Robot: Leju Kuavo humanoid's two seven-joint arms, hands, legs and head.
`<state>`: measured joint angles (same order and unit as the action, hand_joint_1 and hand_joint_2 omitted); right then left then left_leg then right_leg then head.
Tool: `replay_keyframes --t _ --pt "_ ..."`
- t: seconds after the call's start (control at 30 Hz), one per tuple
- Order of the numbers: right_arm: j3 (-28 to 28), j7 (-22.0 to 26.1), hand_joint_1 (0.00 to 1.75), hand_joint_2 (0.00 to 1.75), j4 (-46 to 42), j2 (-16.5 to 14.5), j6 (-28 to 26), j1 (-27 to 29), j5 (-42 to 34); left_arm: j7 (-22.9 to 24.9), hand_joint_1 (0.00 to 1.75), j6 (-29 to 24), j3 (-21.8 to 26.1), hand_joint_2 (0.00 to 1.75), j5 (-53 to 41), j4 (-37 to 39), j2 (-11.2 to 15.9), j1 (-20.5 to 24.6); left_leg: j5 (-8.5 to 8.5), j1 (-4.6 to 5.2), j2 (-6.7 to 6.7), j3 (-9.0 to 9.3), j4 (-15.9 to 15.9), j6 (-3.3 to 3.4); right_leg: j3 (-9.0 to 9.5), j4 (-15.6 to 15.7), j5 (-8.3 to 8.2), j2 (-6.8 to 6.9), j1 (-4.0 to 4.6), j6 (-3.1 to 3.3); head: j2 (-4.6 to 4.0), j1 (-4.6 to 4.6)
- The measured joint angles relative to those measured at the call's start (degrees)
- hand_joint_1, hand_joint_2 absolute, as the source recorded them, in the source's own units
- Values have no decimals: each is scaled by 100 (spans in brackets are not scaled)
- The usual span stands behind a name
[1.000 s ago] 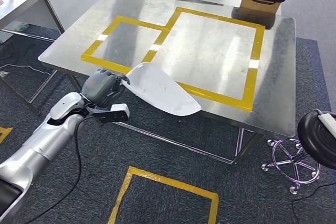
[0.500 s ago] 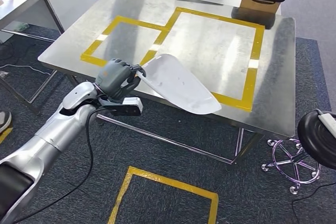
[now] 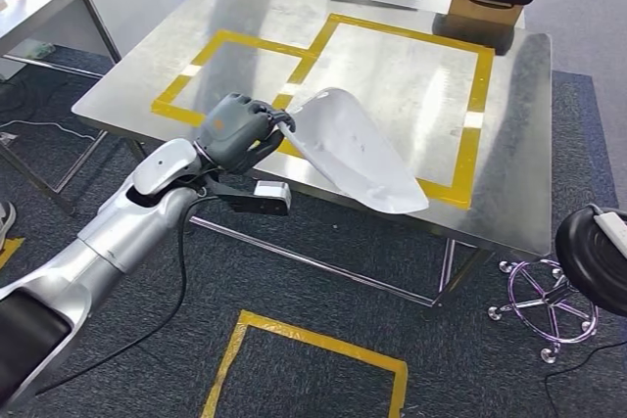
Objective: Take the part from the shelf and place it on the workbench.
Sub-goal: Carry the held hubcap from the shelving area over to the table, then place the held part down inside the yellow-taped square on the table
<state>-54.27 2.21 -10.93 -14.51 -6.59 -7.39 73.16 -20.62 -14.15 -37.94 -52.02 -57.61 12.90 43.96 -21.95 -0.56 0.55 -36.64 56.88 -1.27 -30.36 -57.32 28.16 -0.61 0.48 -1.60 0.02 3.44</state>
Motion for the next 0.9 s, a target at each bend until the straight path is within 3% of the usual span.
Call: replay_keyframes --t 0.43,0.9 --pt "285 -83 0 175 0 -10 86 -97 133 -7 175 -550 -678 175 -507 1050 -841 1114 6 3 9 4 0 7 18 0 -9 4 -2 -6 0 0" --pt "425 -107 0 175 0 -13 117 -99 152 193 175 -919 -1008 175 -717 2177 -1154 1642 6 3 8 4 0 7 19 -1 -9 1 -2 -6 0 0"
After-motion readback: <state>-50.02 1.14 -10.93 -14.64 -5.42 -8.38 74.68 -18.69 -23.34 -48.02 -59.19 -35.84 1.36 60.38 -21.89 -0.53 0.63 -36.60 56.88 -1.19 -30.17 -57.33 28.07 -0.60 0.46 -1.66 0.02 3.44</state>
